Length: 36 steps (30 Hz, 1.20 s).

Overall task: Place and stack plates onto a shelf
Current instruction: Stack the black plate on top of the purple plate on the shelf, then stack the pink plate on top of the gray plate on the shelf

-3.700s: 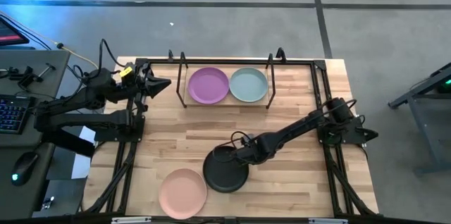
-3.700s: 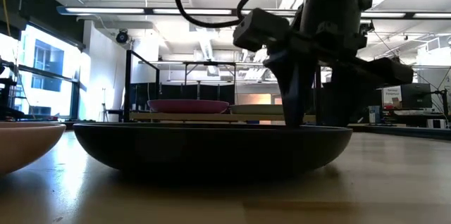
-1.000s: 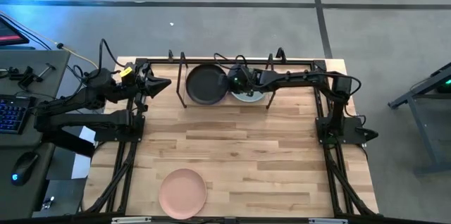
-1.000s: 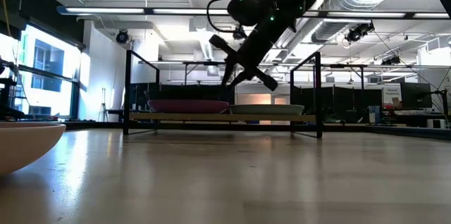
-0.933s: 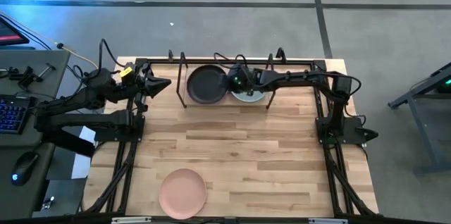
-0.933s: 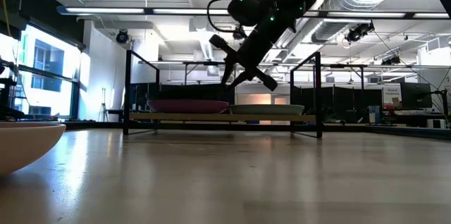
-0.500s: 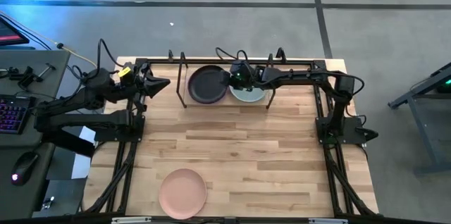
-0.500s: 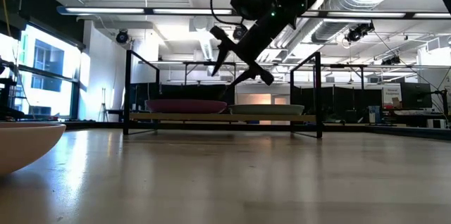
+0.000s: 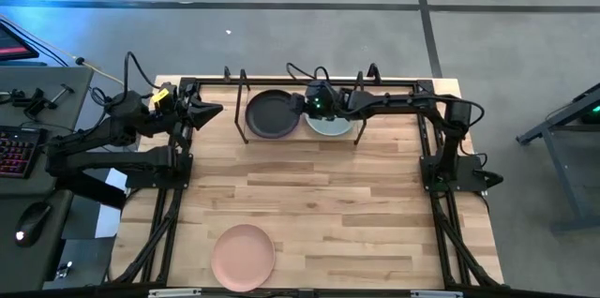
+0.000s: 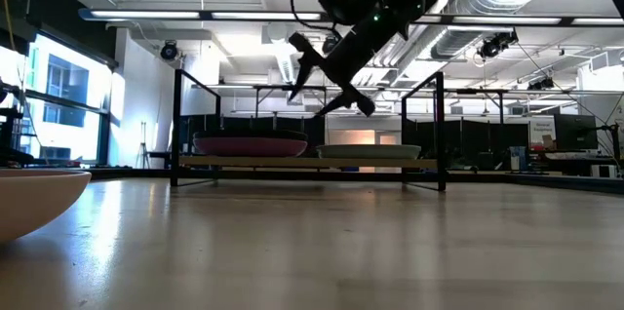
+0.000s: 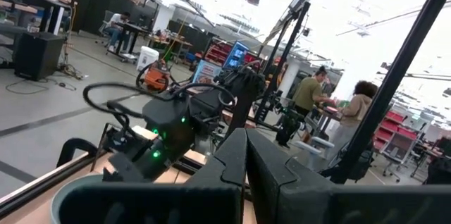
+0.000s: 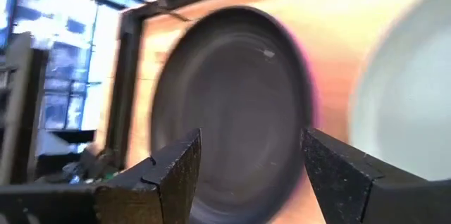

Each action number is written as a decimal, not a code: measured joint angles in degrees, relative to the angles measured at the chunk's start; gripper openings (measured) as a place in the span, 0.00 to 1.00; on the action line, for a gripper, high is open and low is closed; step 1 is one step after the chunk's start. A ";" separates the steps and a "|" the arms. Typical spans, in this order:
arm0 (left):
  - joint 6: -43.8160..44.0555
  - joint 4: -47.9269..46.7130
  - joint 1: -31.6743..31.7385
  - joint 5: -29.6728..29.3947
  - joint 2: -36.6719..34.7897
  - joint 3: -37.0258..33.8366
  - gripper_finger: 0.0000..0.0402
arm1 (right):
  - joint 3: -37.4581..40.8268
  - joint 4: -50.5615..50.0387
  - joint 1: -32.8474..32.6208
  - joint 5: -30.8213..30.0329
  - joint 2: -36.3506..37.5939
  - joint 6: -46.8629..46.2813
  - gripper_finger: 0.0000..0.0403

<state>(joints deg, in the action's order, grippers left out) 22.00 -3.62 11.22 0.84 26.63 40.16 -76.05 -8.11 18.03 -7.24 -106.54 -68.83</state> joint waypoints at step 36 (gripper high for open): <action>-1.52 -8.61 -0.46 -0.14 -1.09 -0.04 0.00 | 1.44 -54.83 -37.79 -25.55 33.21 22.51 0.56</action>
<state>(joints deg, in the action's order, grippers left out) 20.48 -12.23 10.76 0.71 25.54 40.12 -74.61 -62.94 -19.76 -32.80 -73.33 -46.32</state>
